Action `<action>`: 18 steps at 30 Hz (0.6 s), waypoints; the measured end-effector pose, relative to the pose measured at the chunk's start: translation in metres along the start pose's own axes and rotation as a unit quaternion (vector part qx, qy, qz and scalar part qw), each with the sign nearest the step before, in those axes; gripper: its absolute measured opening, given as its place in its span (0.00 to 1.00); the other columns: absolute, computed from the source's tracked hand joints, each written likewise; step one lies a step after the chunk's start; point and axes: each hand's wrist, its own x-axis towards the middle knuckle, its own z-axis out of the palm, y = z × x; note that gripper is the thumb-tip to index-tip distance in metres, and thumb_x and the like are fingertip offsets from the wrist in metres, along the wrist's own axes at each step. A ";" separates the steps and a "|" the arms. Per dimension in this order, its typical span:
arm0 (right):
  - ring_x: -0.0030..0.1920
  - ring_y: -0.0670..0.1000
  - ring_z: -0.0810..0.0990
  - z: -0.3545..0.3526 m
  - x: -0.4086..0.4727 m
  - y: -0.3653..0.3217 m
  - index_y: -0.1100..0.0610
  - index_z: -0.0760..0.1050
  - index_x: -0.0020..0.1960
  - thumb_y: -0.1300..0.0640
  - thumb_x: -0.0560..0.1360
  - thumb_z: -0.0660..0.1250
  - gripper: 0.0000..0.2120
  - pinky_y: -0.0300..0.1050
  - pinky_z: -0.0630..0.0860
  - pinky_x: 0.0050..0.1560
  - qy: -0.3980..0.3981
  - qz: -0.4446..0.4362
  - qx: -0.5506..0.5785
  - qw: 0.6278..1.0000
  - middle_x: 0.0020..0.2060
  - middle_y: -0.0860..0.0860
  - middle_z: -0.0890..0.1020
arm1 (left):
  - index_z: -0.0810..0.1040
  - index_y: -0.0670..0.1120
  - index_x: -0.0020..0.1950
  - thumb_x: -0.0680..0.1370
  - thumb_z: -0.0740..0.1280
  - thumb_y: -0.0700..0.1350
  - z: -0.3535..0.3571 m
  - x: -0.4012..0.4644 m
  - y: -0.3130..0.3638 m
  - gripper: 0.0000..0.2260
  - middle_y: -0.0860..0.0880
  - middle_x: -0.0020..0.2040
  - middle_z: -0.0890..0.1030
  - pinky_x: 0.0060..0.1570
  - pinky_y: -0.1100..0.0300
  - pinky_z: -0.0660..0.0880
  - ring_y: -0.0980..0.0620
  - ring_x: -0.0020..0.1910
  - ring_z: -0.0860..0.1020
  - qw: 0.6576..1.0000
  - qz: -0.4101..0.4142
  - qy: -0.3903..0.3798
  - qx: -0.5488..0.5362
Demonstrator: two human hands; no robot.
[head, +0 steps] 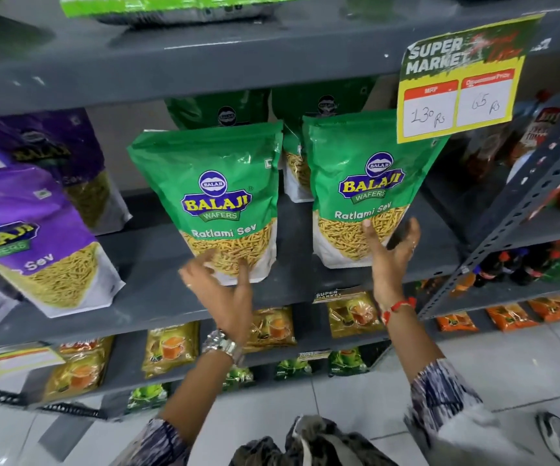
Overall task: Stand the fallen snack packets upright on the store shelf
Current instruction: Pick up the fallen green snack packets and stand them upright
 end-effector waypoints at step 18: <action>0.54 0.40 0.79 0.017 0.013 -0.001 0.53 0.63 0.67 0.40 0.55 0.77 0.46 0.34 0.78 0.50 -0.083 0.025 0.011 0.996 0.55 0.44 0.79 | 0.69 0.49 0.61 0.60 0.77 0.34 -0.018 0.081 -0.062 0.33 0.51 0.56 0.79 0.53 0.57 0.76 0.54 0.55 0.77 0.916 -0.221 -0.308 -0.132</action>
